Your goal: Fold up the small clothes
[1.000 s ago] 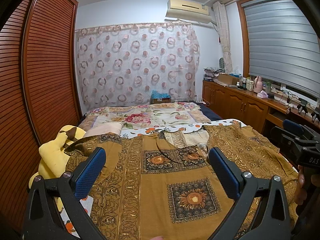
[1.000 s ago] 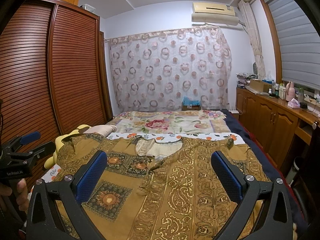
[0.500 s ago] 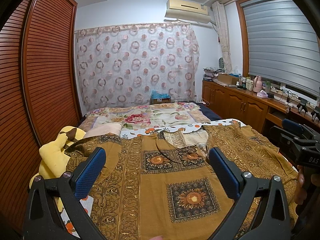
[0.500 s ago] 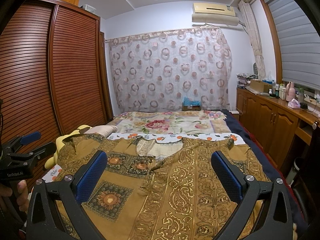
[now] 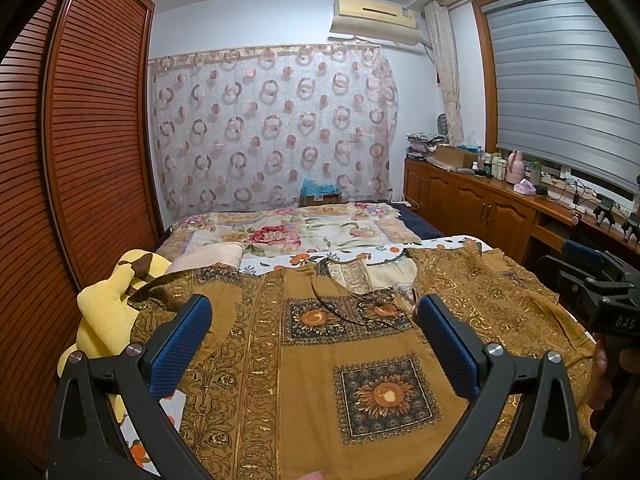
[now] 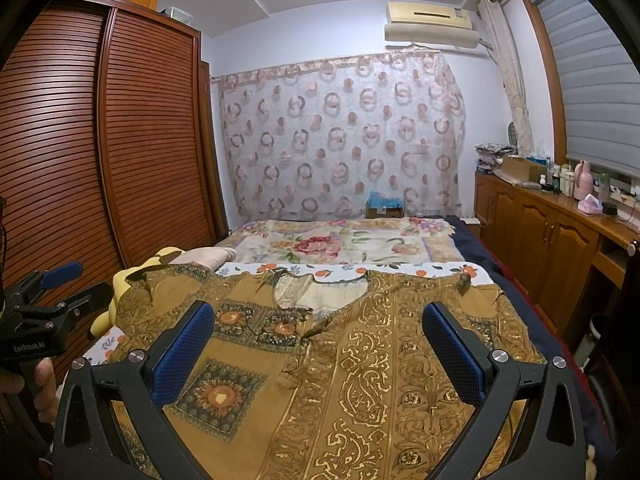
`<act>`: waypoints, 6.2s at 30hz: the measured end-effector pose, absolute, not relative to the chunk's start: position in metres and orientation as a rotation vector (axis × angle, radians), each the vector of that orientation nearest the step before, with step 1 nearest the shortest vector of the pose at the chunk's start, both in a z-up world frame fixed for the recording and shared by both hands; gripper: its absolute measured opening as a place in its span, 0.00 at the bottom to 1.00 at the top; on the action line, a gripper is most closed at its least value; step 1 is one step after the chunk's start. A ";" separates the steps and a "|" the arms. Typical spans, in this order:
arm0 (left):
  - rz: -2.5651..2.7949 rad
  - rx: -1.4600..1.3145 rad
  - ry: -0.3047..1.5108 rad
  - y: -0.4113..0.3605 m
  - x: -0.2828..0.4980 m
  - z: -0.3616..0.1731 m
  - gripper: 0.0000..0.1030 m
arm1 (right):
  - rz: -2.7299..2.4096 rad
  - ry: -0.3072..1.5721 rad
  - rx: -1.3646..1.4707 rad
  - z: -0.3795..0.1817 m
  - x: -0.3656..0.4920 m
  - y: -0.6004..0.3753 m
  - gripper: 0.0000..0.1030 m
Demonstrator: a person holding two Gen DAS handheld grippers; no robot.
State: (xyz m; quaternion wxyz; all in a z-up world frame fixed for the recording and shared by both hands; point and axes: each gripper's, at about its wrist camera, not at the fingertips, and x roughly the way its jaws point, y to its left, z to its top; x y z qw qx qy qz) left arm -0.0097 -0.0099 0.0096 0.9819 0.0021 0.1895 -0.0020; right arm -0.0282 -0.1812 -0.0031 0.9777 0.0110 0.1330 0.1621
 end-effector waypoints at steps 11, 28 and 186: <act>0.025 -0.005 0.478 0.013 0.013 -0.016 1.00 | 0.367 0.366 0.012 -0.013 -0.004 -0.177 1.00; 0.064 -0.023 0.611 0.093 0.056 -0.047 1.00 | 0.429 0.501 -0.160 -0.010 0.051 -0.160 1.00; -0.003 -0.150 0.870 0.155 0.071 -0.103 0.71 | 0.914 0.758 -0.233 -0.036 0.245 0.055 0.05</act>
